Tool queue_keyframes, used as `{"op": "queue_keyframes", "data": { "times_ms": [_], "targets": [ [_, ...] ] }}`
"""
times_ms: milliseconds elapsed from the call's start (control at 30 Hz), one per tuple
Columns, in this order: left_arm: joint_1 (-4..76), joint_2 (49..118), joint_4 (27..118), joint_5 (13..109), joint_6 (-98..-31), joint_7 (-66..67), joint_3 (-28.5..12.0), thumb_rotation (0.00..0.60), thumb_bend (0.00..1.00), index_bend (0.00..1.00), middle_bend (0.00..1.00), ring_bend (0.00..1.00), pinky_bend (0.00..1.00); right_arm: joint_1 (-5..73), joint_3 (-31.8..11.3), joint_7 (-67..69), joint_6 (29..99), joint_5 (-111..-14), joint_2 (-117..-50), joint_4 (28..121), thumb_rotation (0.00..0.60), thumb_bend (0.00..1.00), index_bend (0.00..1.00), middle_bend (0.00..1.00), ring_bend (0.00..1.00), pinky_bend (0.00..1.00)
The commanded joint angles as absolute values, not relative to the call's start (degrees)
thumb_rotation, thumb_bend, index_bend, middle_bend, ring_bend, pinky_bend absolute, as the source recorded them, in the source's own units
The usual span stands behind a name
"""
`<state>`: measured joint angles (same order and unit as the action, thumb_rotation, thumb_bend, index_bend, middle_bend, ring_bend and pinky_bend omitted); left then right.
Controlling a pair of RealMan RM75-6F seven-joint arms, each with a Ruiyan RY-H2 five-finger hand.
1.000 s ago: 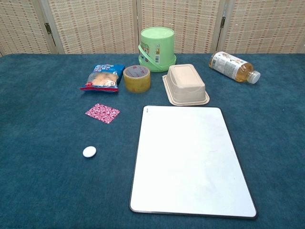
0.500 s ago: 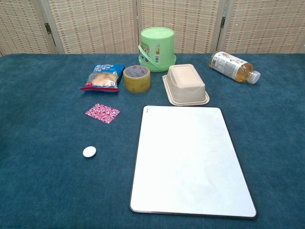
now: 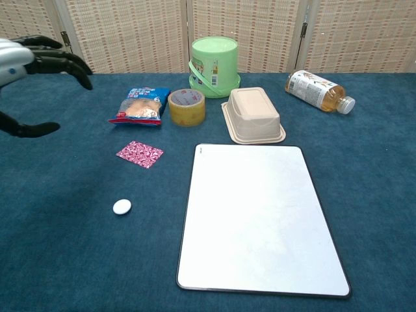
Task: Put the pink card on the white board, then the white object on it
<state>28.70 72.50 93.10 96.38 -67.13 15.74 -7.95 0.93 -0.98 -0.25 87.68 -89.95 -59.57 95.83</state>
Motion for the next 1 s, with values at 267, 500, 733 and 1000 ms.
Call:
{"op": "queue_keyframes", "data": {
  "times_ms": [267, 500, 733, 1000],
  "targets": [
    [40.01, 81.29, 79.75, 97.16, -58.49, 9.38, -9.48, 0.600, 0.40, 0.34, 0.26, 0.22, 0.08, 0.69, -0.97, -0.69, 87.63, -89.53, -59.20, 96.39, 0.600, 0.29, 0.00, 0.01, 0.01, 0.00],
    [45.03, 85.59, 73.45, 95.21, -53.01, 9.72, -9.08, 0.600, 0.40, 0.31, 0.28, 0.24, 0.08, 0.74, -0.87, -0.89, 87.12, -89.27, -59.29, 96.38, 0.600, 0.29, 0.00, 0.01, 0.01, 0.00],
    [48.00, 86.69, 73.54, 88.76, -45.78, 16.61, -9.72, 0.600, 0.40, 0.23, 0.22, 0.18, 0.04, 0.56, -0.92, -0.69, 87.04, -88.81, -59.06, 96.28, 0.600, 0.28, 0.00, 0.01, 0.01, 0.00],
    [51.11, 88.80, 70.62, 82.75, -40.87, 21.80, -10.18, 0.600, 0.40, 0.23, 0.21, 0.17, 0.02, 0.35, -0.99, -0.35, 87.26, -88.66, -58.79, 96.19, 0.600, 0.28, 0.00, 0.01, 0.01, 0.00]
  ]
}}
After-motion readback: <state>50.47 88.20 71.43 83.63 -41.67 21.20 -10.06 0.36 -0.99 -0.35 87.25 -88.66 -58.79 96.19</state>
